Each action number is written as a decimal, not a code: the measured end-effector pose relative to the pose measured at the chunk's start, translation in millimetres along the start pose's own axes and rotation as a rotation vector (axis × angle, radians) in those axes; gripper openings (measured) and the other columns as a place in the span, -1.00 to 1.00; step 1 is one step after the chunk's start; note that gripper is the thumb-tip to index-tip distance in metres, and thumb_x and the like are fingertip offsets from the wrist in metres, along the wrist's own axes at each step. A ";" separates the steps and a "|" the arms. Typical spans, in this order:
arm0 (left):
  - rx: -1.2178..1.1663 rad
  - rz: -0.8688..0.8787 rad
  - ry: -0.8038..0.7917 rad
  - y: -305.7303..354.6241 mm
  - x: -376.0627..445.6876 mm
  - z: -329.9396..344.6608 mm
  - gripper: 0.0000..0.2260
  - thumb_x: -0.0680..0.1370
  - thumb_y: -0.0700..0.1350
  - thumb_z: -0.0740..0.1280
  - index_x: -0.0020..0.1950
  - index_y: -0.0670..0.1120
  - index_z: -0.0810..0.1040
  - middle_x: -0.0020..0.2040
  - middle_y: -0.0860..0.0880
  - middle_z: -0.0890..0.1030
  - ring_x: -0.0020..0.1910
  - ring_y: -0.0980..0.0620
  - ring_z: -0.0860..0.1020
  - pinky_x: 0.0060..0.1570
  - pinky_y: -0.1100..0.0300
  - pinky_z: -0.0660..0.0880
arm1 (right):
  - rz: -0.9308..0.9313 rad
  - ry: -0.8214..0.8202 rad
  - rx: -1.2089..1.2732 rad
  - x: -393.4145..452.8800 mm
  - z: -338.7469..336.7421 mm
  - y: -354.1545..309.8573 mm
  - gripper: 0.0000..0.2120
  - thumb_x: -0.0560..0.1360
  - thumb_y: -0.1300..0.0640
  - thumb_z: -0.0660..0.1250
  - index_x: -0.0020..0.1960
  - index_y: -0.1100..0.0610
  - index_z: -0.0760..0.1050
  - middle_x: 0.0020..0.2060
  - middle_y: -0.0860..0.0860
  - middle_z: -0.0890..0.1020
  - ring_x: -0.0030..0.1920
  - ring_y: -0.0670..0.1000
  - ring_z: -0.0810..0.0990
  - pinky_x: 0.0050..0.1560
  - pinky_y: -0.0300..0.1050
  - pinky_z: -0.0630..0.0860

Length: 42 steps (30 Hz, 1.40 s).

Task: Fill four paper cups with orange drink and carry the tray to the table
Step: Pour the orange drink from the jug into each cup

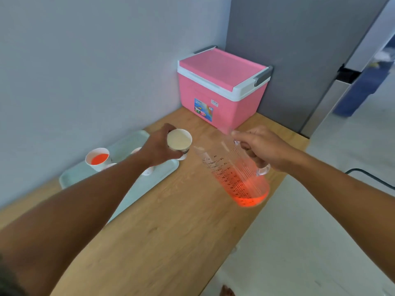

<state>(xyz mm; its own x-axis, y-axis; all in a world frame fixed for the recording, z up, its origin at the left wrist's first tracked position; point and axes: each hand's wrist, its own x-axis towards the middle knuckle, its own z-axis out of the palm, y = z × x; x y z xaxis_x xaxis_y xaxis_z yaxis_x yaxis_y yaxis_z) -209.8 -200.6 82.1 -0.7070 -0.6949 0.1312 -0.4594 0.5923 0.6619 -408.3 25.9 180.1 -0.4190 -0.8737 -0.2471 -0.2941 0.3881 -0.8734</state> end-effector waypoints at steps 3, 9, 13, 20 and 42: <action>-0.032 0.023 -0.074 5.0 -15.6 28.0 -0.34 0.27 -0.02 0.66 0.26 -0.03 0.42 0.08 0.03 0.58 0.00 0.00 0.57 -0.16 0.35 0.43 | 0.005 0.009 -0.046 -8.9 -4.3 2.9 -0.46 0.62 -0.16 0.33 -0.43 0.01 0.23 -0.51 -0.02 0.20 -0.52 -0.01 0.11 -0.45 -0.17 0.09; -0.084 0.007 -0.133 5.1 -42.6 67.1 -0.35 0.26 0.03 0.64 0.24 0.04 0.40 0.07 0.04 0.60 0.02 0.03 0.59 -0.08 0.23 0.55 | 0.064 -0.020 -0.218 -16.2 -4.2 10.8 -0.47 0.57 -0.28 0.32 -0.41 0.01 0.29 -0.51 -0.01 0.29 -0.54 0.00 0.20 -0.54 -0.21 0.21; -0.108 -0.012 -0.175 2.2 -58.3 82.4 -0.35 0.27 0.05 0.63 0.25 0.08 0.39 0.12 0.09 0.56 0.08 0.08 0.56 -0.06 0.27 0.55 | 0.095 -0.041 -0.276 -14.6 0.9 12.4 -0.49 0.60 -0.26 0.32 -0.39 0.01 0.33 -0.52 -0.05 0.33 -0.53 -0.02 0.22 -0.50 -0.18 0.20; -0.130 -0.074 -0.152 -6.9 -75.1 92.8 -0.37 0.27 0.05 0.64 0.25 0.07 0.43 0.13 0.12 0.55 0.09 0.09 0.54 0.00 0.23 0.57 | 0.142 -0.123 -0.360 -9.9 9.7 5.7 -0.55 0.61 -0.17 0.30 -0.36 0.03 0.35 -0.52 -0.07 0.32 -0.52 -0.02 0.21 -0.47 -0.16 0.19; -0.129 -0.105 -0.121 -12.0 -97.2 88.4 -0.40 0.28 0.07 0.63 0.22 0.06 0.45 0.12 0.13 0.57 0.07 0.09 0.56 -0.03 0.26 0.55 | 0.213 -0.164 -0.397 -4.8 23.9 -8.0 -0.71 0.52 -0.07 0.36 -0.24 0.08 0.40 -0.51 -0.05 0.31 -0.55 -0.03 0.17 -0.50 -0.23 0.15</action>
<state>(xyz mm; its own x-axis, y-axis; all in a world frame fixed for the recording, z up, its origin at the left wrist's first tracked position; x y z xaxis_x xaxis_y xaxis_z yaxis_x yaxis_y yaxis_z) -183.0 -104.2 -3.8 -0.7217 -0.6916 -0.0283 -0.4671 0.4564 0.7573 -383.4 19.9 178.3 -0.3739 -0.7848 -0.4942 -0.5352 0.6178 -0.5761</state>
